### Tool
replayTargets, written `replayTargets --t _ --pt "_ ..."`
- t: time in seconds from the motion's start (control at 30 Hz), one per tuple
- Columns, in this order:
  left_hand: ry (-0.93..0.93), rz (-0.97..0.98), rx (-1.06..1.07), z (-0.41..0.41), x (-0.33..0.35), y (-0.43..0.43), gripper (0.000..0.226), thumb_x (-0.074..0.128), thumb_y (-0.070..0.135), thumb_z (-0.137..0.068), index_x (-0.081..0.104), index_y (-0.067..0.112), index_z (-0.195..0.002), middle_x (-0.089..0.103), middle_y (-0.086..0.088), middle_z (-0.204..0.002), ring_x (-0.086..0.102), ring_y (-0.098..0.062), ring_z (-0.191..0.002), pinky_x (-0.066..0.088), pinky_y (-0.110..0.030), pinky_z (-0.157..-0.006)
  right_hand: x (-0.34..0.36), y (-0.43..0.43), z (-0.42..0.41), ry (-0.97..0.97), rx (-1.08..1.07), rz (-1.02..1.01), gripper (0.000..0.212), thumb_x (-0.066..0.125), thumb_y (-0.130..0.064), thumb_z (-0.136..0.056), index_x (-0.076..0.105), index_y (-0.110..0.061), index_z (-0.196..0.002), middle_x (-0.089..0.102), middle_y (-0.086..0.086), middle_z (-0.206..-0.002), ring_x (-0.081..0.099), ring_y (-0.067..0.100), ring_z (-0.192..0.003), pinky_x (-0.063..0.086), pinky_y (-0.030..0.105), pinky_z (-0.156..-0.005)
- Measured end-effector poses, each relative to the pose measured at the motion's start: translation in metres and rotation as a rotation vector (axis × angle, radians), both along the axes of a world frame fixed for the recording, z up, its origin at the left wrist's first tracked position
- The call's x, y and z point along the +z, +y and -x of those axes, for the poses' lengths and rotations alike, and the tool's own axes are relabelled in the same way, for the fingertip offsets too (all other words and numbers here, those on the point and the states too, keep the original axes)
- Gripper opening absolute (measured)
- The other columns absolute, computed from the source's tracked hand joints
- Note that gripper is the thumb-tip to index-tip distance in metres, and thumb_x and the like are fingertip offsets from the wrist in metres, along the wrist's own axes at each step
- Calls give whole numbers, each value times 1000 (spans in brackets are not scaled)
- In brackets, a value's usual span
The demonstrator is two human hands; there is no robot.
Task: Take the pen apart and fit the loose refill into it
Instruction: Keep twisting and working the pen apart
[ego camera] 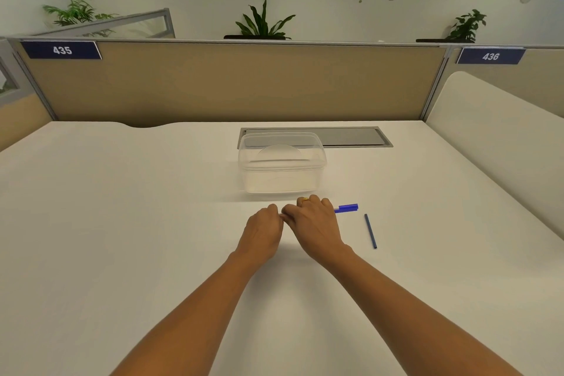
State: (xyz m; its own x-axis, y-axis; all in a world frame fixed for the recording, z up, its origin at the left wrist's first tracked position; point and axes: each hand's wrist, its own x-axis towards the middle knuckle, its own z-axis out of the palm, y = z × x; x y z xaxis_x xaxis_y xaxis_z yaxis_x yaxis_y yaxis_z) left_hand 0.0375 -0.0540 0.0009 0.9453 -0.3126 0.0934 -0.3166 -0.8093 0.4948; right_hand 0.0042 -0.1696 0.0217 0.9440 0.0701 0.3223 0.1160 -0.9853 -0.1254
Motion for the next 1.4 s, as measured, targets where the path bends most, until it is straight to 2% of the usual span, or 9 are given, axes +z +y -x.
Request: replayTargets --t 0.13,0.3,0.43,0.53,0.63,0.77,0.9,1.1,1.4 --pt "3 3 4 2 2 -1 20 27 12 -94 35 10 -75 56 -17 -82 40 -26 -66 29 -33 -60 -2 -1 0 9 1 14 39 29 -39 -97 62 -18 -99 60 8 -85 45 25 -83 19 30 -70" --pt "11 87 -24 6 5 2 31 29 8 -92 25 17 -63 36 0 -64 34 -23 -67 25 -31 -59 -2 -3 -2 -14 6 -9 39 33 -42 -96 63 -18 -99 63 8 -86 50 28 -86 21 32 -71" --pt "54 183 -50 6 7 6 16 29 3 -88 39 12 -78 43 -5 -74 35 -21 -70 28 -31 -61 -1 -7 -4 -1 -6 1 40 31 -44 -96 63 -20 -101 63 6 -88 50 26 -85 21 30 -70" --pt "145 295 -32 5 5 8 22 26 8 -90 40 18 -76 38 -4 -76 37 -16 -69 32 -28 -60 0 -10 -5 8 -10 2 40 31 -44 -96 62 -20 -101 64 6 -86 45 23 -78 22 30 -69" --pt "184 336 -3 6 3 10 23 24 13 -93 45 11 -85 49 -16 -95 45 -26 -91 40 -37 -81 -1 -11 -5 21 2 8 41 29 -44 -97 61 -20 -101 65 6 -87 50 25 -78 24 31 -67" --pt "134 206 -64 6 1 14 24 25 6 -90 47 8 -100 55 -10 -113 45 -22 -107 33 -28 -82 -2 -11 -4 48 49 -20 39 28 -41 -98 59 -18 -101 66 7 -90 56 28 -83 27 31 -65" --pt "43 45 -131 7 3 18 17 30 9 -93 47 7 -91 58 -11 -98 48 -25 -91 38 -33 -76 1 -9 -2 98 163 -88 31 34 -37 -97 56 -18 -107 62 7 -95 55 27 -89 29 31 -65" --pt "75 72 -105 11 6 17 19 30 11 -94 47 6 -88 50 -11 -84 40 -22 -77 32 -32 -67 4 -5 -1 161 189 -102 31 40 -38 -95 55 -15 -110 63 8 -100 58 28 -90 37 32 -68" --pt "113 117 -90 10 9 16 21 30 6 -91 49 3 -97 56 -13 -98 43 -22 -82 34 -30 -70 2 -9 -2 87 205 -72 22 41 -26 -96 56 -11 -98 63 8 -91 56 27 -83 37 35 -63"
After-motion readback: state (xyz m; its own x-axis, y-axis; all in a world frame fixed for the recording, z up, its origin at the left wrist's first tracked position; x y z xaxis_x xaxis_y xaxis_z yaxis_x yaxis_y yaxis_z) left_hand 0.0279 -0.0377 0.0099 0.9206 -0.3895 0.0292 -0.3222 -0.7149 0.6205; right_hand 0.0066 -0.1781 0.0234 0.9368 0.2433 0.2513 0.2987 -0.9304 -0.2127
